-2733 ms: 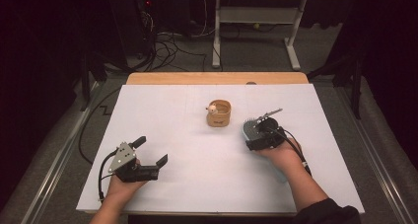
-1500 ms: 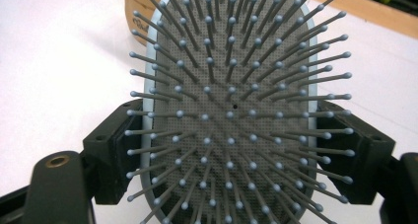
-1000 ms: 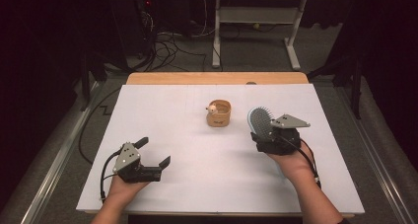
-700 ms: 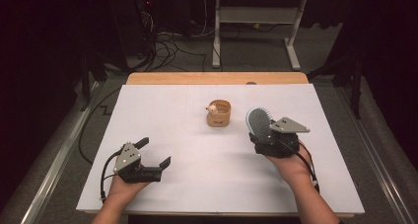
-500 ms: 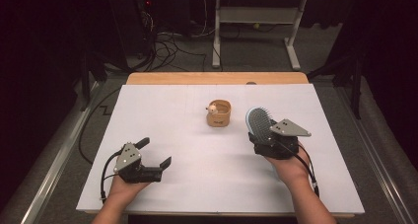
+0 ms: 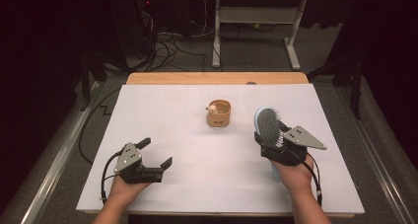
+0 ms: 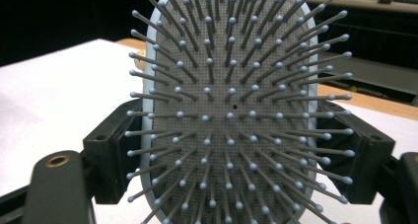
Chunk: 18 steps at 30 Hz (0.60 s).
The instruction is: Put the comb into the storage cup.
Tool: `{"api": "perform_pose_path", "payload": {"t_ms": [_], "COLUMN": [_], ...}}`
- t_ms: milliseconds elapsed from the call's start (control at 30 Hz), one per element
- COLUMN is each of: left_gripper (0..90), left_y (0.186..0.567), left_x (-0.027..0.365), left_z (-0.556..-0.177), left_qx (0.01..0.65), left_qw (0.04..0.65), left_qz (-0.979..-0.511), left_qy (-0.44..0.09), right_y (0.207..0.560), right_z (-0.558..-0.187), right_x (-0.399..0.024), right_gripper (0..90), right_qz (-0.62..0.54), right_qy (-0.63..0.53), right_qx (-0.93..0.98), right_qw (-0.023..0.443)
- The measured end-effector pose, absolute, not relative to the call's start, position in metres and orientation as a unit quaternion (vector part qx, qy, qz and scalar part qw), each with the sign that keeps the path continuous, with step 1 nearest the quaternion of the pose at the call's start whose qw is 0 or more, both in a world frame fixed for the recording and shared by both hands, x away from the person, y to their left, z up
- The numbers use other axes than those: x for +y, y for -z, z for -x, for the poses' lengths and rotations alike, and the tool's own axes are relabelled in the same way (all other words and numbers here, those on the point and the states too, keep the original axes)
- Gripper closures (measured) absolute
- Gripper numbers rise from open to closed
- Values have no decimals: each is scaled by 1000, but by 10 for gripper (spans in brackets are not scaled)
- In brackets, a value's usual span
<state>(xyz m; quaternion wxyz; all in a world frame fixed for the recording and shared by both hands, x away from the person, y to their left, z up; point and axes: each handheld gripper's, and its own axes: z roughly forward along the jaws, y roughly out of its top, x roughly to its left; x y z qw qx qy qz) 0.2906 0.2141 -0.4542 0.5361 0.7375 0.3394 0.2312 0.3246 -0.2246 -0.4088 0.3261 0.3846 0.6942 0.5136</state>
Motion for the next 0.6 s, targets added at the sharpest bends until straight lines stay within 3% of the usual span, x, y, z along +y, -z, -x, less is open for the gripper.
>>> {"api": "perform_pose_path", "payload": {"t_ms": [600], "left_gripper": [0], "left_y": [454], "left_x": [213], "left_z": [-291], "left_qx": [345], "left_qw": [539], "left_qz": [-735], "left_qy": [-221], "right_y": [411], "right_z": [-311], "right_x": [-234], "right_gripper": [207], "right_qz": [-380], "right_qy": [-529], "right_qx": [674], "right_qw": [349]}}
